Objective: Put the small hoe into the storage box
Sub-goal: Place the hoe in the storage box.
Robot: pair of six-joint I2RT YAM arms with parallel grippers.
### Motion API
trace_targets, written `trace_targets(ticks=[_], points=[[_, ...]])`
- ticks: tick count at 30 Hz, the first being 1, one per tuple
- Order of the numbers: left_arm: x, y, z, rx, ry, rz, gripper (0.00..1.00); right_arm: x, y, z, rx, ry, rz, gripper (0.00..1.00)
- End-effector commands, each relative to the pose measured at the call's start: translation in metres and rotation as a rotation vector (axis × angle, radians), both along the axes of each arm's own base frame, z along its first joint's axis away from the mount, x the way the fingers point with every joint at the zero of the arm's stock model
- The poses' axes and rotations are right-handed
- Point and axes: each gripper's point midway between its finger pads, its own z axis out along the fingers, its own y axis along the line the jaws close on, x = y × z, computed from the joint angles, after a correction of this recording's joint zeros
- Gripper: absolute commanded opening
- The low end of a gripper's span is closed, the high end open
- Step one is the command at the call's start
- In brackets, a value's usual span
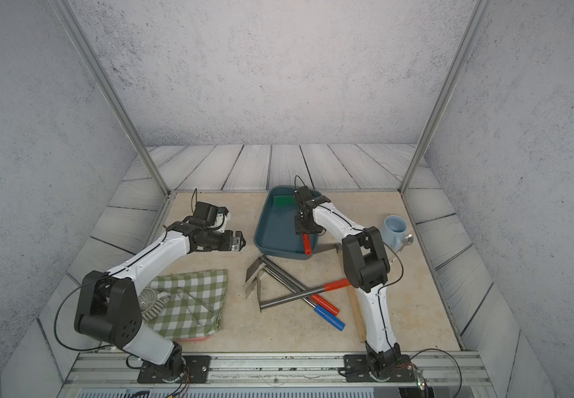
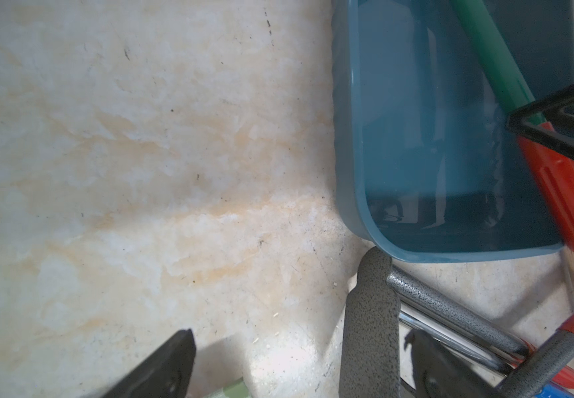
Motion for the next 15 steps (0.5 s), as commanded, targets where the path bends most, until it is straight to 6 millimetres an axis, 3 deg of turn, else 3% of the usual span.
trace_targets(ticks=[1,8,15], points=[[-0.001,0.001,0.010,-0.009,-0.042,0.019,0.99,0.003,-0.003,0.046,0.019,-0.114,0.000,0.61],[-0.001,0.004,0.019,-0.009,-0.076,0.039,0.99,-0.009,-0.015,0.080,0.012,-0.172,-0.009,0.62],[-0.006,0.001,0.029,-0.031,-0.068,0.025,0.99,-0.039,-0.038,0.096,-0.026,-0.165,-0.003,0.65]])
